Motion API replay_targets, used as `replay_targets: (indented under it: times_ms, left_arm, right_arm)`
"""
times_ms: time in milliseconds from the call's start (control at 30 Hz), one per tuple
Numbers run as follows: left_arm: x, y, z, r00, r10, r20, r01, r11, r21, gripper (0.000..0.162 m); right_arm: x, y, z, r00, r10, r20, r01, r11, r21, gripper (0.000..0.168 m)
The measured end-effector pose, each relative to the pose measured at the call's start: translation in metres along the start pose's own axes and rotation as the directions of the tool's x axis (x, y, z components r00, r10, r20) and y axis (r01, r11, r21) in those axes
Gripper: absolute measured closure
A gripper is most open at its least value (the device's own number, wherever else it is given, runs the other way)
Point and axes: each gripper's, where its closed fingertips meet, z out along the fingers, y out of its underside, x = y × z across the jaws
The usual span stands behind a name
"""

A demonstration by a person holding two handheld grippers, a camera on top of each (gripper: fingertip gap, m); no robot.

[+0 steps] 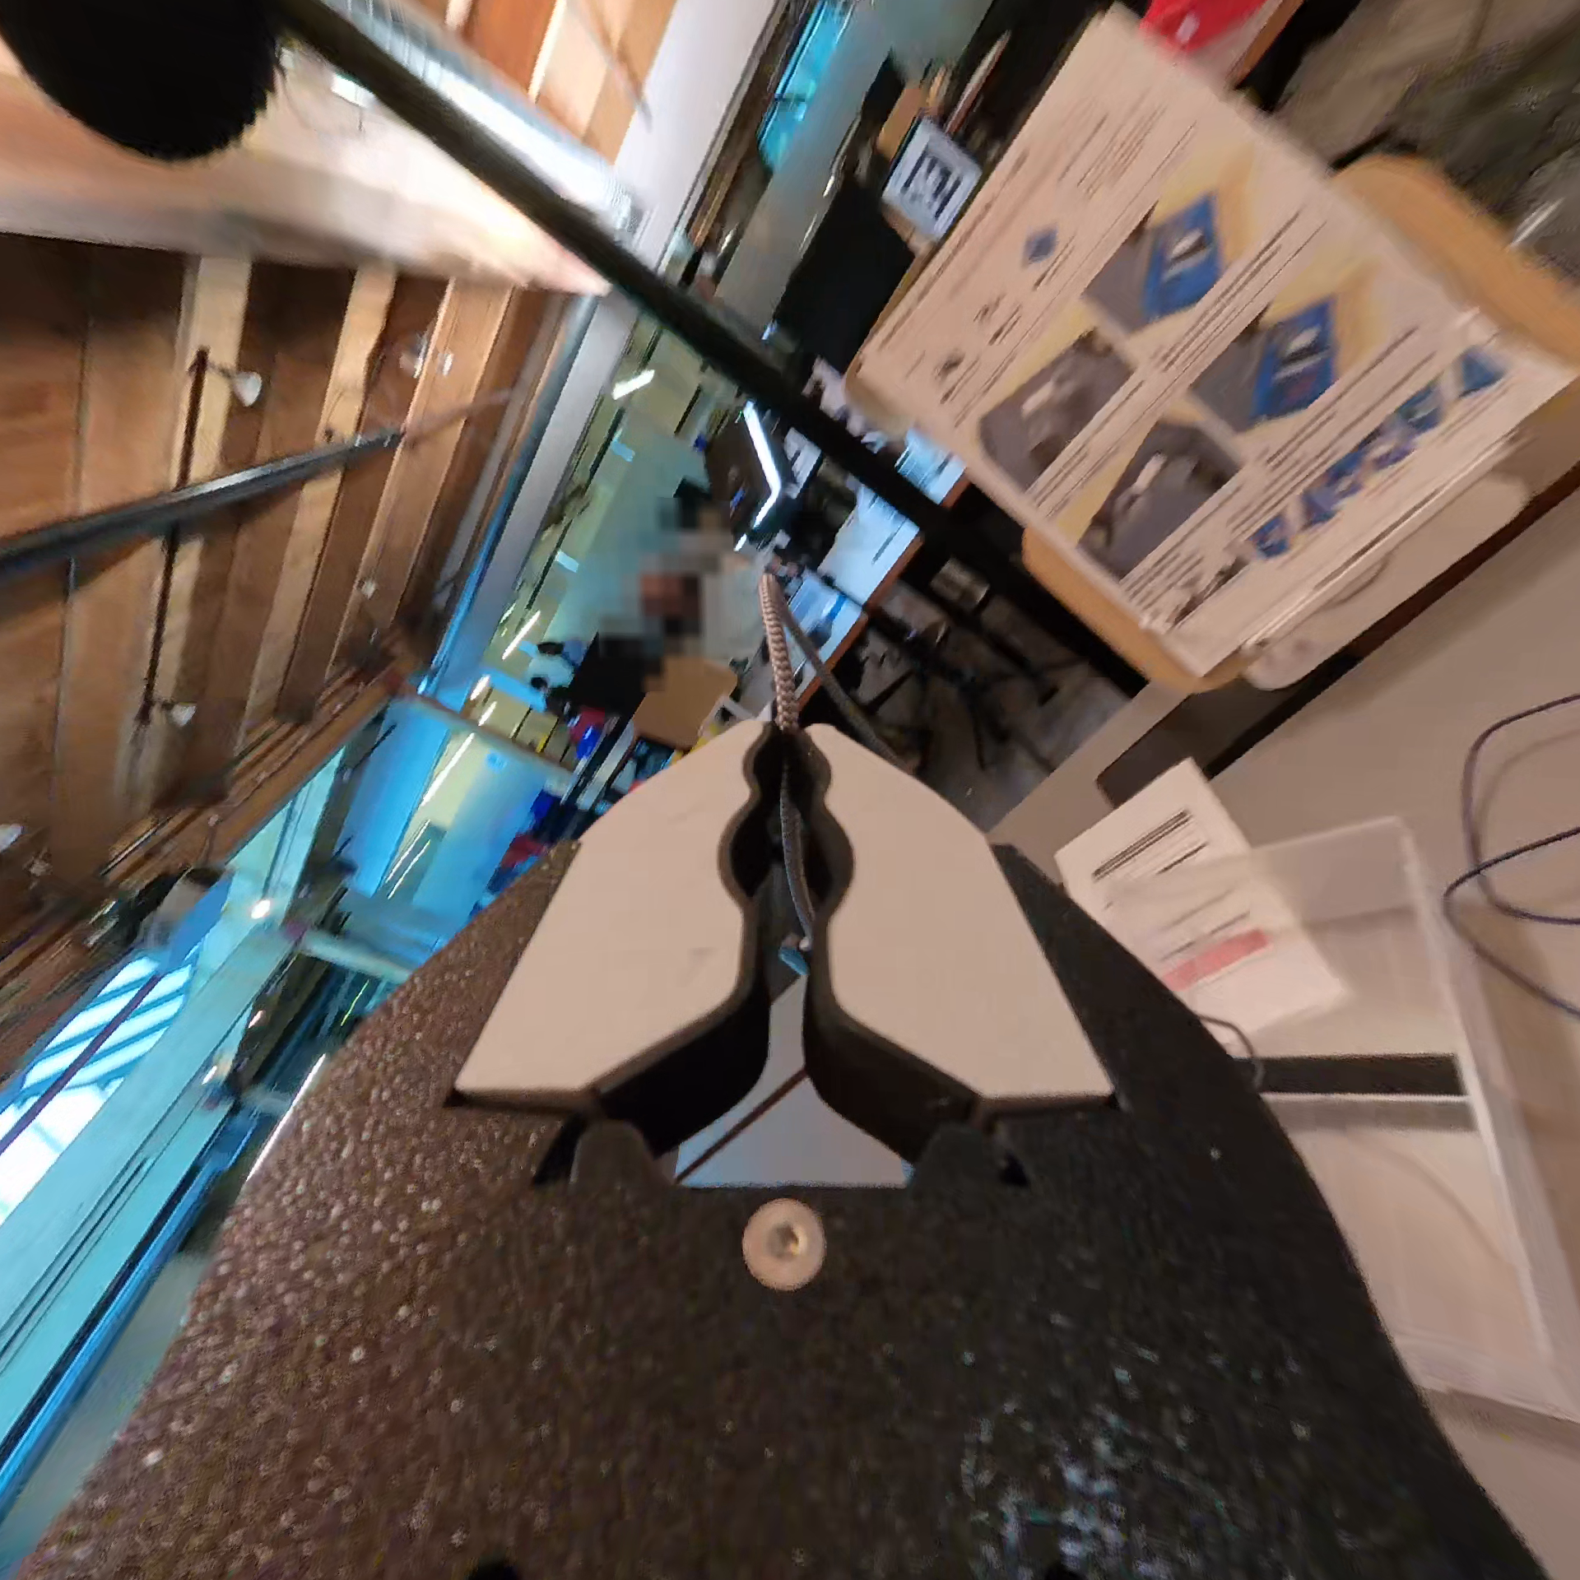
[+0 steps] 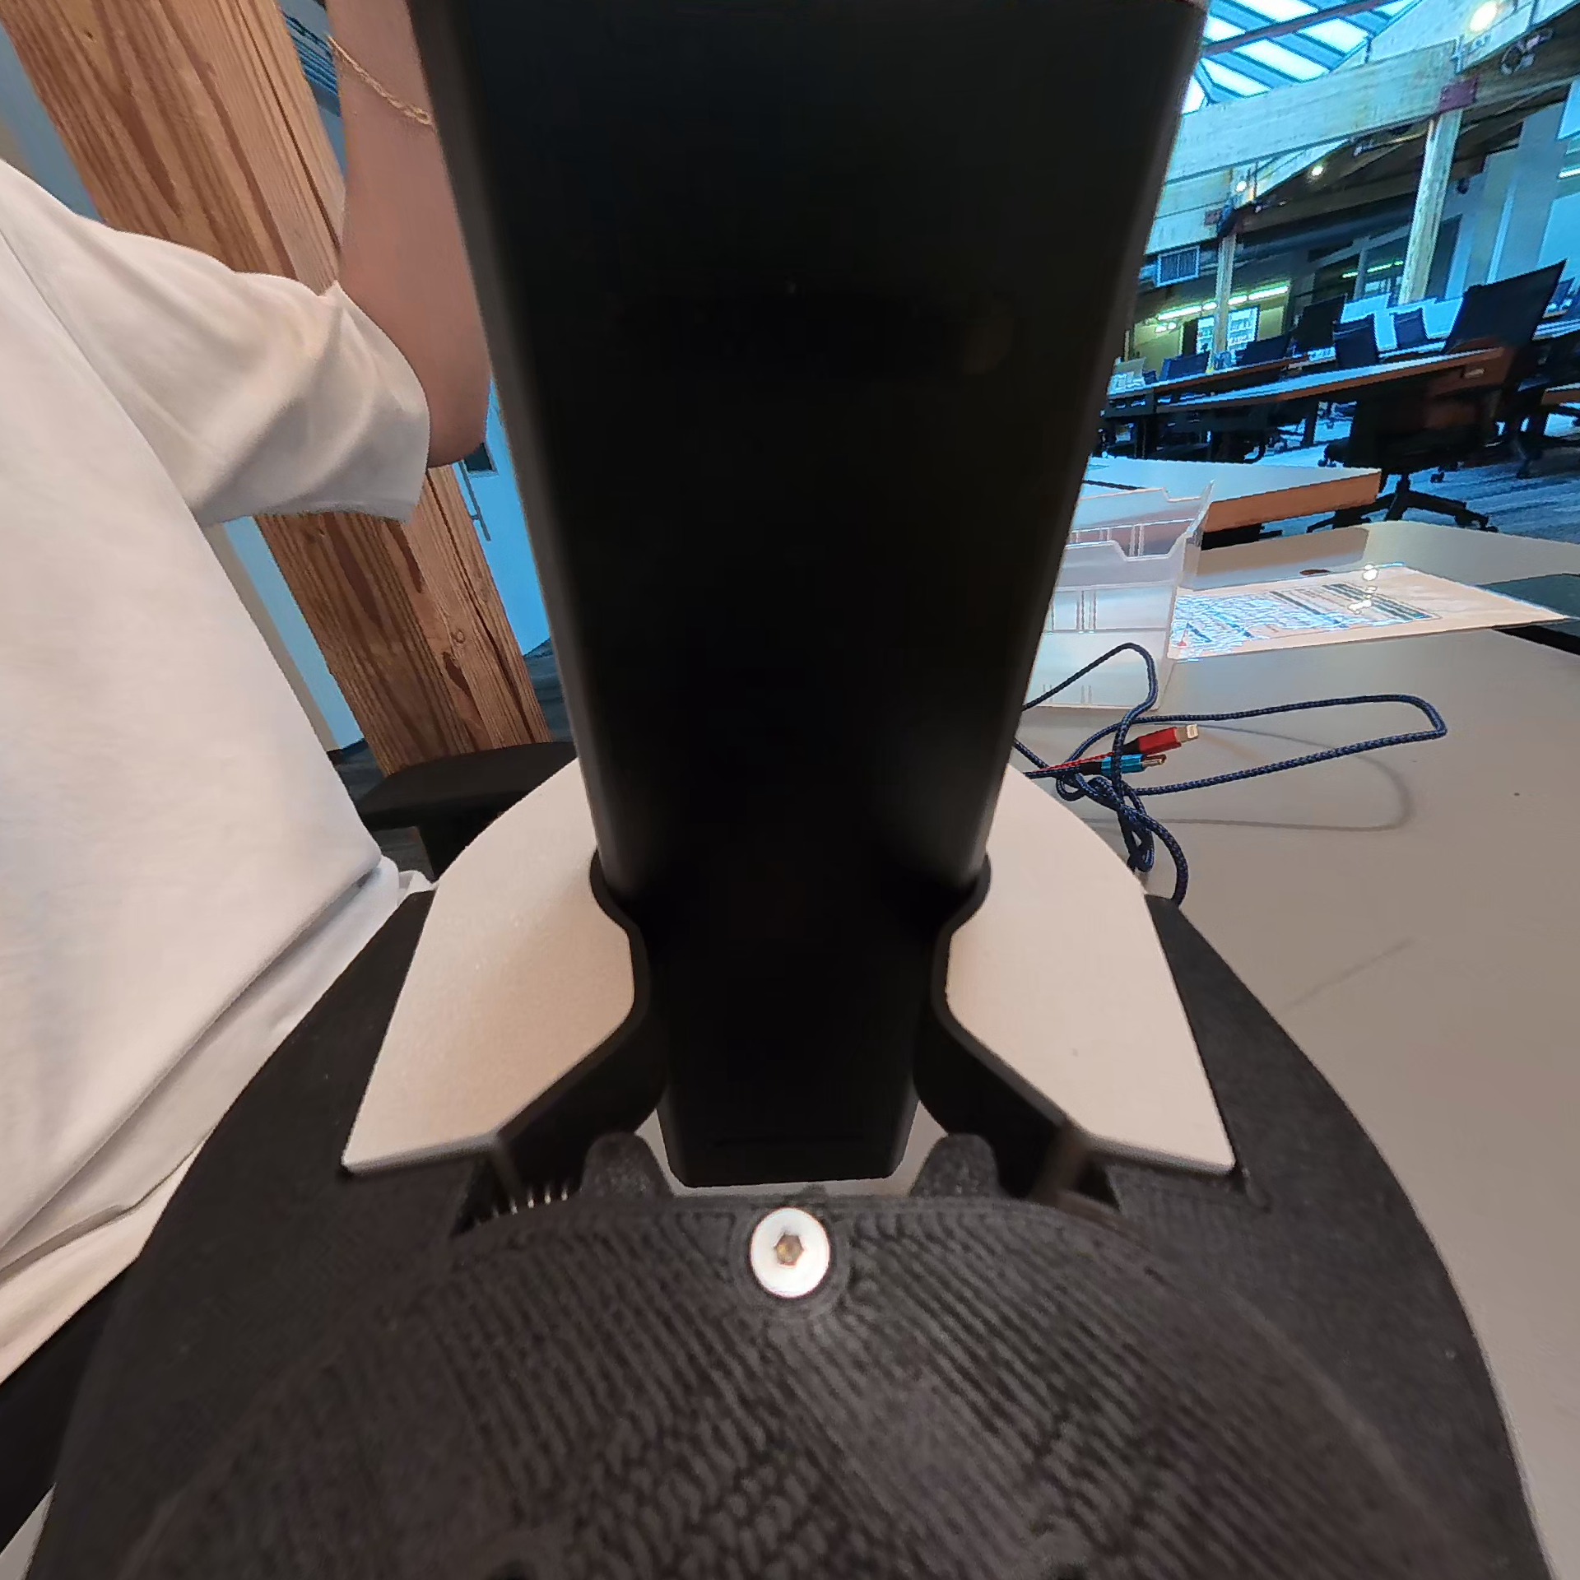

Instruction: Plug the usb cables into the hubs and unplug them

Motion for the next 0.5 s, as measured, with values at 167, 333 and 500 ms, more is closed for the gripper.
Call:
replay_targets:
  times_ms: [167,333,500]
  left_arm:
    - [0.022,-0.042,-0.018,0.994,-0.045,-0.1,0.062,0.983,0.17,0.16]
    - [0.087,-0.055,-0.028,0.935,-0.061,-0.349,0.153,0.957,0.245,0.16]
    - [0.219,-0.012,-0.026,0.771,-0.009,-0.637,0.147,0.975,0.165,0.159]
  right_arm:
    - [0.0,-0.002,-0.002,1.0,0.001,0.004,-0.001,1.0,0.016,0.096]
    - [-0.001,-0.003,-0.003,1.0,0.004,0.01,-0.005,1.0,0.026,0.096]
    - [-0.001,-0.004,-0.004,1.0,0.002,0.01,-0.002,0.999,0.036,0.096]
